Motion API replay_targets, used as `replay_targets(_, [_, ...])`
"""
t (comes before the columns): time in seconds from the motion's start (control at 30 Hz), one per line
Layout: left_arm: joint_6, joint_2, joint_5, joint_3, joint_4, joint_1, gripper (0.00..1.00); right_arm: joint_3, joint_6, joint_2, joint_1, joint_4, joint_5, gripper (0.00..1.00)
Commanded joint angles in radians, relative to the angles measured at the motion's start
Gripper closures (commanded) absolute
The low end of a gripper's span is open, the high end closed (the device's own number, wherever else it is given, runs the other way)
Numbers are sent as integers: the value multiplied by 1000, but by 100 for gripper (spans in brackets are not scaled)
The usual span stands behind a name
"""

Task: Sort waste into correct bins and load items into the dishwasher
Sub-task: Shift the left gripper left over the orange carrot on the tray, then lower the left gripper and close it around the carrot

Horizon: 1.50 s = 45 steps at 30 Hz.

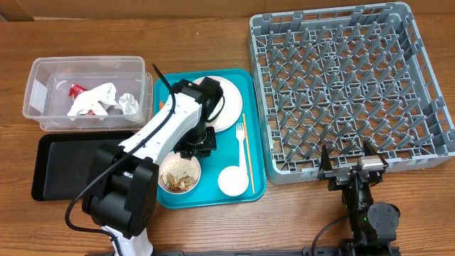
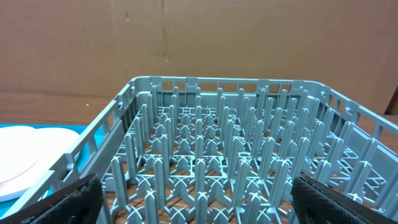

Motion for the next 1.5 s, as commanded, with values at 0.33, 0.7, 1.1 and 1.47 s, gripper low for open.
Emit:
replay_targets(0.33, [96, -26, -134, 201, -101, 55, 75, -11, 0, -9, -3, 6, -1, 0])
replay_targets(0.7, [115, -26, -126, 197, -46, 167, 73, -11, 0, -9, -3, 6, -1, 0])
replay_targets(1.1, [116, -26, -187, 156, 62, 167, 58, -11, 0, -9, -3, 6, -1, 0])
replay_targets(1.47, [116, -26, -240, 156, 72, 168, 61, -11, 0, -9, -3, 6, -1, 0])
